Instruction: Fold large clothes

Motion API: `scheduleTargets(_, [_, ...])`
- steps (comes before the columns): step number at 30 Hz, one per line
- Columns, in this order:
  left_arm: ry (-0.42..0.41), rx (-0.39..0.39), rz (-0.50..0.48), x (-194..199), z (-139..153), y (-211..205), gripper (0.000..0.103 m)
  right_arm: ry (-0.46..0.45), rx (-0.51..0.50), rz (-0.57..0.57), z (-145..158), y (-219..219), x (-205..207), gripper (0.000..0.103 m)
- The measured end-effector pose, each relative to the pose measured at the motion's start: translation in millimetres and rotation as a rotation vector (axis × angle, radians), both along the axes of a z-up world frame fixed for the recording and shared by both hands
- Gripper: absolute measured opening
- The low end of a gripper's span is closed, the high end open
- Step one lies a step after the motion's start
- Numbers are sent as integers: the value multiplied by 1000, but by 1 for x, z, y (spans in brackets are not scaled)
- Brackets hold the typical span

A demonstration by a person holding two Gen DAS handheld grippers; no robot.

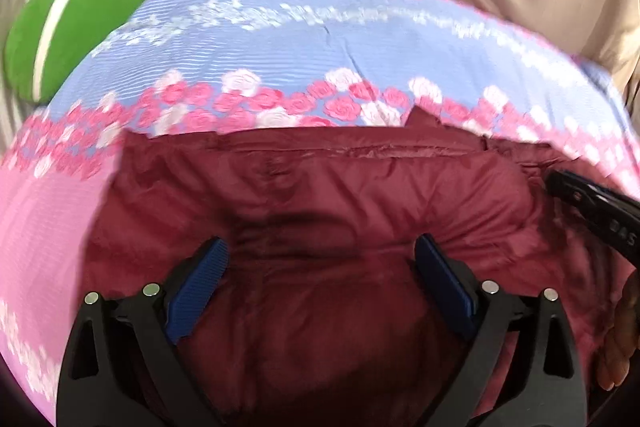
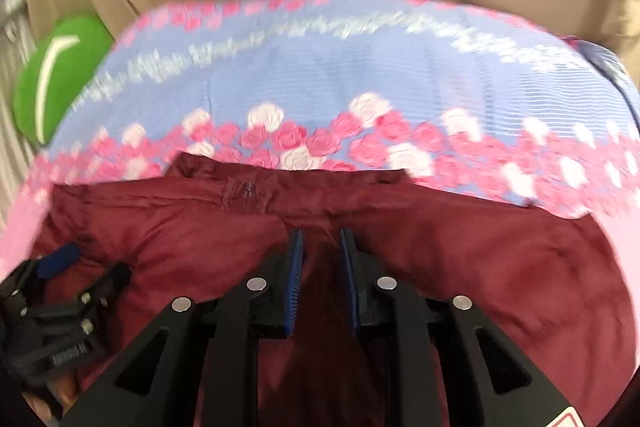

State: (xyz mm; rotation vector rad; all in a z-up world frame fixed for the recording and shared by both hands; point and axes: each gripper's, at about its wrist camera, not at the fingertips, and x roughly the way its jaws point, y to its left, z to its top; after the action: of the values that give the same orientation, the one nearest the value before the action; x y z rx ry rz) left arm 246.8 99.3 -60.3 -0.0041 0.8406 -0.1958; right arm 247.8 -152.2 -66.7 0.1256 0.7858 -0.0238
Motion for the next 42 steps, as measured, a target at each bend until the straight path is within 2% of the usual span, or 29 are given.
scheduleTargets(4, [-46, -60, 3, -41, 27, 37, 93, -22, 50, 41, 18, -7, -43, 20])
scheduleTargets(9, [-34, -137, 68, -90, 38, 93, 96, 29, 86, 143, 7, 21, -57, 21])
scheduleTargets(11, [-9, -173, 101, -103, 33, 113, 97, 54, 65, 174, -3, 35, -54, 21])
scheduleTargets(16, [67, -192, 155, -109, 4, 137, 97, 89, 28, 178, -24, 50, -47, 21])
scheduleTargets(19, [126, -285, 140, -106, -10, 142, 97, 88, 37, 186, -31, 49, -45, 21])
scheduleTargets(22, [193, -411, 105, -100, -22, 141, 96, 72, 29, 185, -34, 52, -46, 21])
scheduleTargets(23, [182, -409, 107, -101, -21, 137, 95, 62, 16, 185, -35, 53, -46, 21])
scheduleTargets(25, [193, -424, 59, -102, -20, 129, 75, 48, -8, 183, -36, 56, -48, 21])
scheduleTargets(27, [219, -447, 33, -98, -21, 121, 65, 39, -35, 181, -37, 60, -49, 21])
scheduleTargets(28, [208, -426, 36, -99, -19, 117, 53, 36, -43, 181, -37, 62, -49, 22])
scheduleTargets(29, [193, -407, 29, -100, -16, 112, 46, 34, -47, 182, -37, 62, -48, 22])
scheduleTargets(31, [154, -388, 6, -106, -5, 103, 20, 35, -49, 184, -38, 64, -45, 22])
scheduleTargets(35, [74, -346, -36, -119, 25, 81, 11, 62, -56, 204, -34, 64, -37, 23])
scheduleTargets(37, [45, -339, -54, -124, 37, 75, 10, 82, 43, 190, -24, 51, -37, 23])
scheduleTargets(39, [18, -337, -66, -131, 46, 74, 9, 57, 123, 180, -12, 37, -37, 23])
scheduleTargets(42, [-24, -344, -94, -138, 62, 68, 9, 64, 121, 164, -8, 28, -22, 23])
